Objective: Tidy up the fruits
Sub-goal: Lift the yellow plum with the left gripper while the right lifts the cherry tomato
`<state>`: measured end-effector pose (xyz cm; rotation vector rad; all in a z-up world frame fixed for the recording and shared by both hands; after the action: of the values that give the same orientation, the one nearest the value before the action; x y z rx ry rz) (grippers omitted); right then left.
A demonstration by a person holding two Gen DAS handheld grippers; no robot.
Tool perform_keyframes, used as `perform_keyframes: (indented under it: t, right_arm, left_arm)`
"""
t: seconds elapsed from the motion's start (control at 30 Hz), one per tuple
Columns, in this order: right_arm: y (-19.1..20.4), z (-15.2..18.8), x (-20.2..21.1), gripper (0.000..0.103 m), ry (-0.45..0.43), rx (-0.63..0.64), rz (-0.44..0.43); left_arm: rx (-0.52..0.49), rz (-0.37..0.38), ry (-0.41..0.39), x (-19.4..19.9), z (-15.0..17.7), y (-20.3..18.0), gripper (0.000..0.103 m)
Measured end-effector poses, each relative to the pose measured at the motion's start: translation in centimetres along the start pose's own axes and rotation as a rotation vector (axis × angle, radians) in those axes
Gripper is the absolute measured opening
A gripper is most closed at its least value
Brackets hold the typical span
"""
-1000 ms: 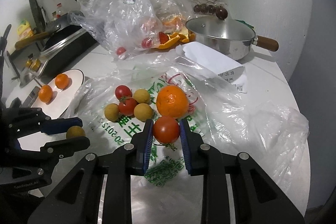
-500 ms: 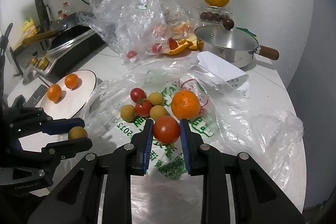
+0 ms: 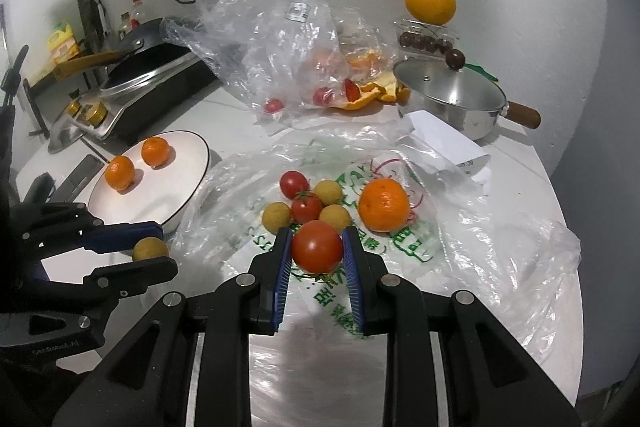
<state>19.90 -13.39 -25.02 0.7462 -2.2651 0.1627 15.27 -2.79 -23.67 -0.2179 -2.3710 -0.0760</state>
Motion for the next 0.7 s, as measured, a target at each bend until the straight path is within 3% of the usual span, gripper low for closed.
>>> perform_keyframes:
  t: [0.7]
  right_arm:
    - [5.4, -1.1, -1.9, 0.027, 0.033, 0.065, -0.028]
  left_arm:
    - [0.07, -0.043, -0.025, 2.0, 2.0, 5.5, 0.028]
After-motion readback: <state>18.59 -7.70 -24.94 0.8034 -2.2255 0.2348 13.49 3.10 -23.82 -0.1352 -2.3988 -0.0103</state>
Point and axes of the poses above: each gripper's, at about its wrist camera, not at the fingertips, and x roughly against the way its jaws point, y to its left, z to its underside, the point moved 2 cm from there along -x, roughly the way its jaws point, and after that the axes turned 5 degrees about -z, right-handed, at the moved point
